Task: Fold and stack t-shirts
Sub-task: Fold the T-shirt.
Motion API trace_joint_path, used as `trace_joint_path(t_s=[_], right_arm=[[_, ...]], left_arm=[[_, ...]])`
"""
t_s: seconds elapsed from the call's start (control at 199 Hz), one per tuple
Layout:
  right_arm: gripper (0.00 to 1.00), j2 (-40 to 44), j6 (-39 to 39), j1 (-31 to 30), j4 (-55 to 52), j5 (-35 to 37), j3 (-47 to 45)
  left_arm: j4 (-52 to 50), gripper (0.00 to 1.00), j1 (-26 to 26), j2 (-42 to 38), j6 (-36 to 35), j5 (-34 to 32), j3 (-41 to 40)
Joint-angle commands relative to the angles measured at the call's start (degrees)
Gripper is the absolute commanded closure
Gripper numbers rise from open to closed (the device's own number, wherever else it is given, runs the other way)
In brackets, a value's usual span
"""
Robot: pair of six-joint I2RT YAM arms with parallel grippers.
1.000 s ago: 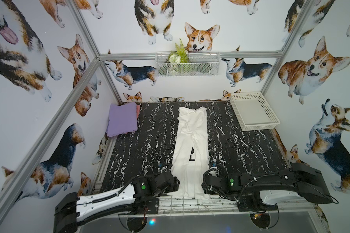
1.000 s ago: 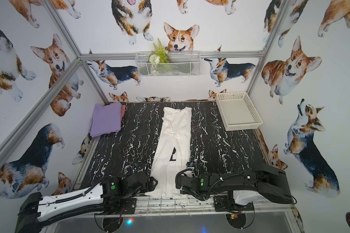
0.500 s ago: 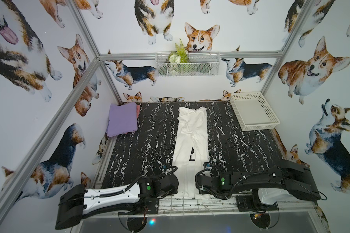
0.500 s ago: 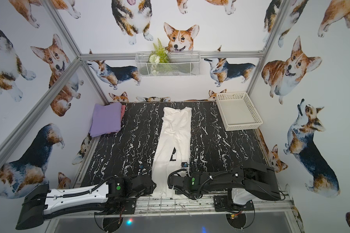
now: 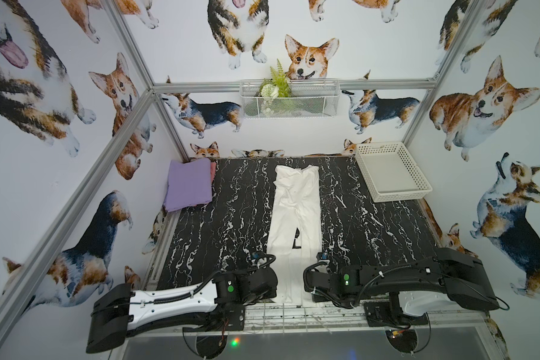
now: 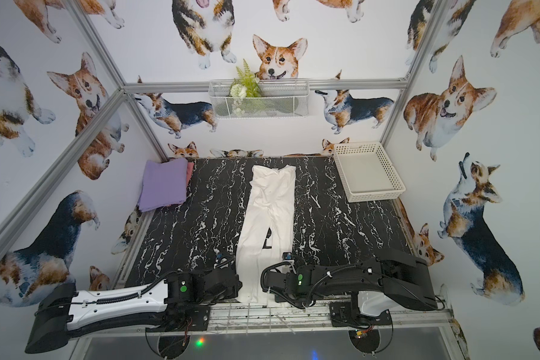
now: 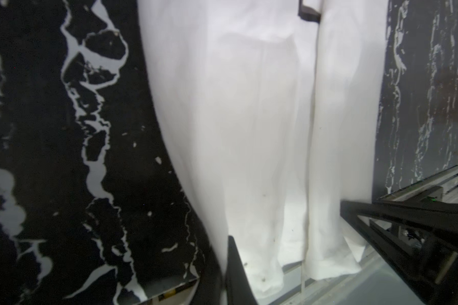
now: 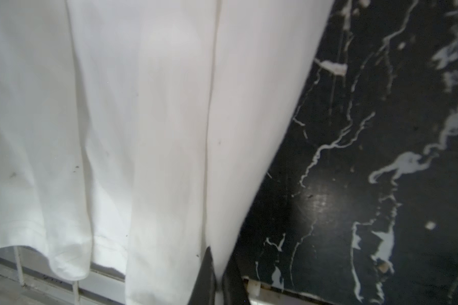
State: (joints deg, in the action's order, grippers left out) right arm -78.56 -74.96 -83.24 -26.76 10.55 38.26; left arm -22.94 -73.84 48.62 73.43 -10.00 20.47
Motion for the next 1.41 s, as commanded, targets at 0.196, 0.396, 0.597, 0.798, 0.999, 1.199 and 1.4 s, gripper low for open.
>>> trace_joint_path(t_s=[0.196, 0.396, 0.597, 0.798, 0.999, 1.199, 1.4], right_arm=[[1.00, 7.9, 2.3, 6.0, -9.2, 9.8, 4.0], [1.00, 9.1, 16.3, 19.7, -3.3, 7.7, 5.3], [1.00, 2.2, 26.8, 30.7, 1.3, 1.1, 11.0], [1.00, -7.0, 32.8, 36.2, 3.9, -3.0, 18.2], [1.00, -14.5, 35.9, 41.1, 6.0, -6.9, 23.5], [1.00, -20.2, 38.6, 44.6, 5.2, -8.7, 29.1], [1.00, -23.9, 40.1, 46.0, 3.8, -8.9, 32.9]], left_arm=[[-4.9, 1.00, 2.5, 4.9, -9.0, -8.2, 11.8], [-3.0, 1.00, 12.5, 14.0, -20.2, -4.1, 19.8], [-2.0, 1.00, 22.5, 21.0, -28.6, -1.8, 27.0], [1.1, 1.00, 29.9, 28.4, -34.1, 1.6, 33.2], [5.8, 1.00, 34.3, 36.3, -36.7, 5.2, 36.1], [8.4, 1.00, 38.7, 42.8, -38.5, 8.4, 40.2], [10.2, 1.00, 42.4, 48.8, -40.9, 10.8, 45.4]])
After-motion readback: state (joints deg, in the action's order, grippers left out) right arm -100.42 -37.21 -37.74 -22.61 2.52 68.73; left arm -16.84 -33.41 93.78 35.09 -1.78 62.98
